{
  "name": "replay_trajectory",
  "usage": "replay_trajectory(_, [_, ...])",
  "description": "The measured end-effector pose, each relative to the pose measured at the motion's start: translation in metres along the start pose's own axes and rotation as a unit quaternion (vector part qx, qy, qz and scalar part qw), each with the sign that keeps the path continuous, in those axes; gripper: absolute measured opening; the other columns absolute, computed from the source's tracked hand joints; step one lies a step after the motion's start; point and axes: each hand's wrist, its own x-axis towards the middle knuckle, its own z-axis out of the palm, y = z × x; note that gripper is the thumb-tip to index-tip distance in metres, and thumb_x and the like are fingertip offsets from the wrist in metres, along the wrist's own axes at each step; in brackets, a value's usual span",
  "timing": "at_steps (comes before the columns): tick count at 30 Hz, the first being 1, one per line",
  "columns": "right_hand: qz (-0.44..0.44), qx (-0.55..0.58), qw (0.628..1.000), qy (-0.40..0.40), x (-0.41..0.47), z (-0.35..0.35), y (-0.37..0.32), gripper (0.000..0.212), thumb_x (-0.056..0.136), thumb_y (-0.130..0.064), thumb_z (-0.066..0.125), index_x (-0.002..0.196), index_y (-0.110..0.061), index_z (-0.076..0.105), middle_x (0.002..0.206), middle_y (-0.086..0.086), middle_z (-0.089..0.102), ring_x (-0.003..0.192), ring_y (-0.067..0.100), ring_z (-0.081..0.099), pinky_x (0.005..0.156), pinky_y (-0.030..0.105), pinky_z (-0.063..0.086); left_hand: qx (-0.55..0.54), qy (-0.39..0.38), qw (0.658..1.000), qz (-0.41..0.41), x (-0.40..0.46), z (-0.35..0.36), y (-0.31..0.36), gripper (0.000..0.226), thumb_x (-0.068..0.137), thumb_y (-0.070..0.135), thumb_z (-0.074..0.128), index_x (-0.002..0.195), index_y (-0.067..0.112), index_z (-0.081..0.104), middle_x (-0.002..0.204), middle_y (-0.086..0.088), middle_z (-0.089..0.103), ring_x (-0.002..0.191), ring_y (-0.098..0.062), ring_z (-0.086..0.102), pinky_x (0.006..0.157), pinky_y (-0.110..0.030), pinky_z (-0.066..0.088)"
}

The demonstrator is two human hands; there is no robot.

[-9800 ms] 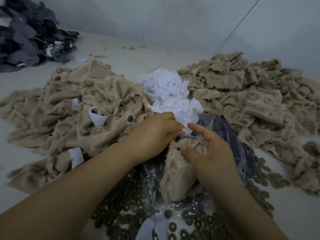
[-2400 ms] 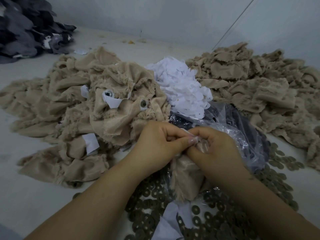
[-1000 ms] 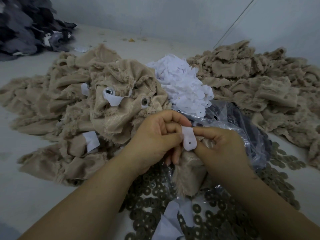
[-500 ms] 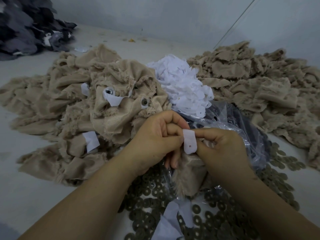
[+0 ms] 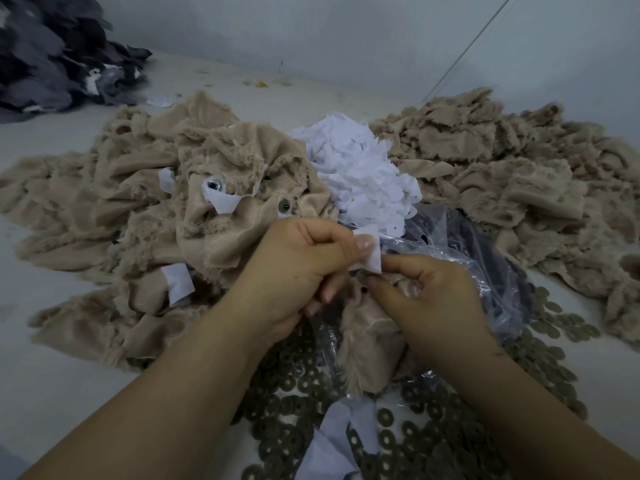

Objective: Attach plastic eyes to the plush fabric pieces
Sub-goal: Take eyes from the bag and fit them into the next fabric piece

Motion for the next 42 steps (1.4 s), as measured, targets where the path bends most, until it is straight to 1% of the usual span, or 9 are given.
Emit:
replay_trajectory(5, [0.002, -0.014, 1.0, 0.014, 0.001, 0.0, 0.0, 0.023, 0.082, -0.015, 0.079, 0.097, -0.033, 0.079, 0.086, -0.023, 0.075, 0.086, -0.006, 0.068, 0.081, 0.011, 0.051, 0.013, 0.026, 0.999, 0.031, 0.005, 0.004, 0.022, 0.028, 0.075, 0.028, 0.072, 0.062, 0.004, 0.073, 0.047, -0.009, 0.059, 0.043, -0.006, 0.05, 0.048, -0.014, 0.047])
replay_trajectory(9, [-0.022, -0.01, 1.0, 0.005, -0.002, 0.0, -0.004, 0.038, 0.082, -0.013, 0.076, 0.074, -0.049, 0.07, 0.074, -0.028, 0.071, 0.073, -0.008, 0.066, 0.063, 0.005, 0.046, 0.081, 0.039, 0.996, -0.008, 0.012, 0.012, 0.015, 0.045, 0.088, 0.029, 0.068, 0.046, 0.015, 0.067, 0.036, -0.005, 0.051, 0.033, -0.012, 0.046, 0.065, -0.029, 0.056])
replay_trajectory(14, [0.048, 0.03, 0.998, -0.027, 0.0, 0.001, 0.001, 0.015, 0.086, -0.017, 0.078, 0.074, -0.027, 0.079, 0.062, -0.011, 0.072, 0.059, 0.001, 0.065, 0.056, 0.02, 0.049, 0.081, 0.073, 0.994, -0.009, 0.013, 0.021, -0.002, 0.035, 0.09, 0.019, 0.068, 0.057, 0.01, 0.071, 0.039, 0.008, 0.053, 0.036, -0.001, 0.048, 0.047, -0.01, 0.042])
replay_trajectory(18, [0.056, 0.037, 0.997, -0.029, 0.0, -0.001, 0.002, 0.01, 0.085, -0.021, 0.078, 0.075, -0.023, 0.079, 0.06, -0.01, 0.07, 0.056, -0.001, 0.062, 0.053, 0.019, 0.047, 0.078, 0.081, 0.993, -0.033, 0.012, 0.015, -0.013, 0.032, 0.089, 0.022, 0.07, 0.072, -0.006, 0.069, 0.043, -0.004, 0.051, 0.037, -0.008, 0.043, 0.043, -0.013, 0.039])
replay_trajectory(23, [0.088, 0.011, 0.996, -0.008, 0.001, -0.001, 0.004, 0.007, 0.084, -0.023, 0.079, 0.078, -0.02, 0.079, 0.068, 0.002, 0.074, 0.068, 0.018, 0.072, 0.062, 0.037, 0.059, 0.111, 0.136, 0.985, 0.009, 0.007, 0.018, -0.029, 0.03, 0.078, 0.009, 0.081, 0.079, 0.011, 0.051, 0.047, -0.004, 0.053, 0.042, -0.011, 0.044, 0.045, -0.019, 0.04])
replay_trajectory(31, [0.109, -0.021, 0.994, -0.006, 0.005, -0.003, 0.003, 0.021, 0.086, -0.011, 0.073, 0.078, -0.031, 0.071, 0.055, -0.008, 0.063, 0.051, -0.004, 0.058, 0.044, 0.006, 0.041, 0.19, -0.001, 0.978, 0.08, -0.006, 0.017, -0.02, 0.036, 0.072, 0.05, 0.077, 0.07, 0.015, 0.068, 0.063, 0.003, 0.063, 0.056, -0.004, 0.053, 0.052, -0.019, 0.041])
replay_trajectory(34, [0.139, -0.027, 0.99, -0.008, 0.006, -0.002, 0.003, 0.013, 0.083, -0.003, 0.073, 0.091, -0.014, 0.076, 0.067, -0.008, 0.067, 0.054, -0.001, 0.06, 0.044, 0.005, 0.04, 0.23, 0.002, 0.971, 0.067, -0.008, 0.019, -0.021, 0.024, 0.073, 0.036, 0.084, 0.07, 0.022, 0.065, 0.063, 0.011, 0.06, 0.055, 0.002, 0.051, 0.051, -0.014, 0.04])
replay_trajectory(39, [0.076, -0.028, 0.996, 0.037, 0.0, 0.001, -0.002, 0.012, 0.083, -0.024, 0.077, 0.081, -0.035, 0.075, 0.058, -0.031, 0.065, 0.062, -0.017, 0.061, 0.051, 0.0, 0.041, 0.229, 0.038, 0.97, 0.065, -0.004, 0.017, -0.023, 0.014, 0.09, 0.014, 0.069, 0.077, 0.011, 0.073, 0.069, -0.003, 0.071, 0.061, -0.013, 0.063, 0.061, -0.027, 0.054])
replay_trajectory(42, [0.077, -0.026, 0.995, 0.05, 0.002, 0.0, 0.0, 0.014, 0.082, -0.029, 0.08, 0.074, -0.038, 0.074, 0.065, -0.024, 0.07, 0.063, -0.004, 0.067, 0.053, 0.012, 0.05, 0.109, 0.091, 0.989, 0.04, -0.003, 0.018, -0.02, 0.018, 0.09, 0.007, 0.066, 0.076, 0.012, 0.076, 0.067, -0.011, 0.07, 0.058, -0.014, 0.062, 0.058, -0.024, 0.052])
